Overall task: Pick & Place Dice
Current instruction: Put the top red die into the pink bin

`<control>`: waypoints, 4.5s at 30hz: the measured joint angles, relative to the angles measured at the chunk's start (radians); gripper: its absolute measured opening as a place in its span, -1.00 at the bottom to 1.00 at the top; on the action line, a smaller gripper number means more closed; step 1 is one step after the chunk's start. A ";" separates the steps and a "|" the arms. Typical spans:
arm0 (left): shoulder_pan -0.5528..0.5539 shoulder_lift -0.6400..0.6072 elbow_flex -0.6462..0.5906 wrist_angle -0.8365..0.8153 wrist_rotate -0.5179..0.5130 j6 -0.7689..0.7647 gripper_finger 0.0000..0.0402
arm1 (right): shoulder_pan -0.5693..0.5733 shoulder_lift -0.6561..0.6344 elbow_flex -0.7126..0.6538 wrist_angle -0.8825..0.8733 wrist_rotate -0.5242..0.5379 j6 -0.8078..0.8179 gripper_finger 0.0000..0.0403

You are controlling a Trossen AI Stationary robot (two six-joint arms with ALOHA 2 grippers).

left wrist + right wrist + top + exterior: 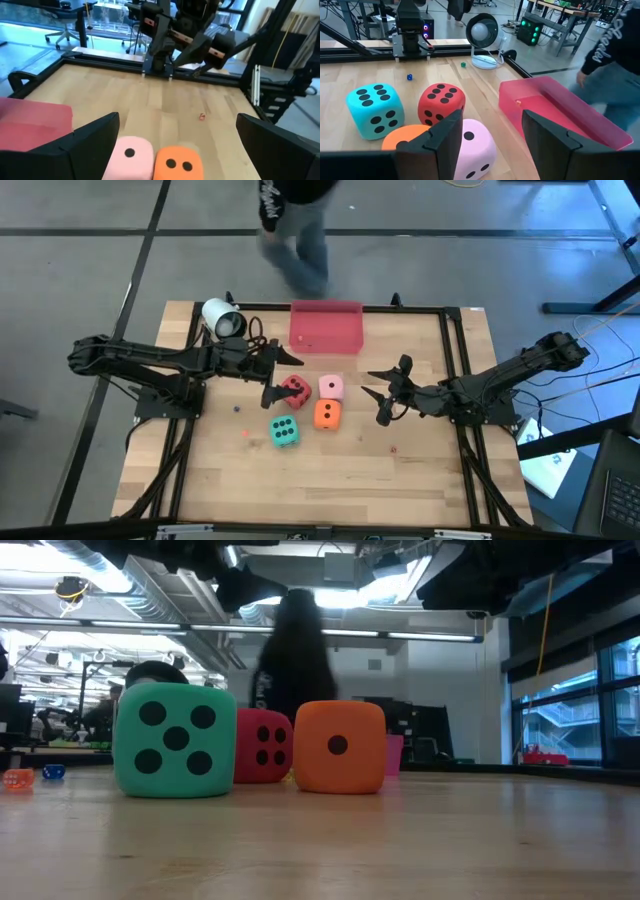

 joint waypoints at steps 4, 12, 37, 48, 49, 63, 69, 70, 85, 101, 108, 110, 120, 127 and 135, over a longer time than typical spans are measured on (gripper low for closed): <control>0.000 0.000 0.000 -0.004 0.000 -0.016 0.98 | 0.000 0.000 0.000 -0.006 0.000 0.004 0.02; -0.007 0.040 0.122 -0.277 -0.122 0.043 0.98 | 0.000 0.000 0.000 -0.021 -0.012 0.005 0.02; -0.018 0.577 0.654 -1.165 -0.245 0.284 0.98 | 0.000 0.000 0.000 -0.077 -0.071 0.034 0.02; -0.022 0.685 0.760 -1.266 -0.245 0.495 0.98 | 0.000 0.000 0.000 -0.090 -0.036 0.090 0.02; -0.022 0.690 0.760 -1.260 -0.259 0.511 0.98 | 0.000 0.000 0.000 -0.086 -0.005 0.107 0.02; -0.017 0.704 0.759 -1.269 -0.347 0.437 0.98 | 0.008 0.000 0.000 -0.085 0.117 0.131 0.02; -0.017 0.704 0.759 -1.314 -0.271 0.418 0.98 | 0.007 0.000 0.000 -0.088 0.113 0.131 0.02; -0.021 0.704 0.759 -1.314 -0.259 0.422 0.98 | 0.008 0.000 0.000 -0.088 0.113 0.131 0.02; -0.061 0.711 0.759 -1.225 -0.250 0.654 0.98 | 0.008 0.000 0.000 -0.089 0.113 0.136 0.02; -0.030 0.754 0.735 -1.218 -0.175 0.676 0.97 | 0.008 0.000 0.000 -0.089 0.064 0.138 0.02; -0.020 0.754 0.735 -1.217 -0.171 0.660 0.97 | 0.008 0.000 0.000 -0.089 0.063 0.138 0.02; -0.011 0.754 0.735 -1.217 -0.180 0.660 0.97 | 0.007 0.000 0.000 -0.090 0.060 0.138 0.02; 0.009 0.755 0.735 -1.253 -0.238 0.672 0.98 | 0.008 0.000 0.000 -0.091 0.012 0.138 0.02; 0.006 0.758 0.780 -1.304 -0.259 0.657 0.97 | 0.008 0.000 0.000 -0.090 0.011 0.135 0.02; 0.005 0.758 0.801 -1.301 -0.232 0.654 0.97 | 0.007 0.000 0.000 -0.090 0.011 0.135 0.02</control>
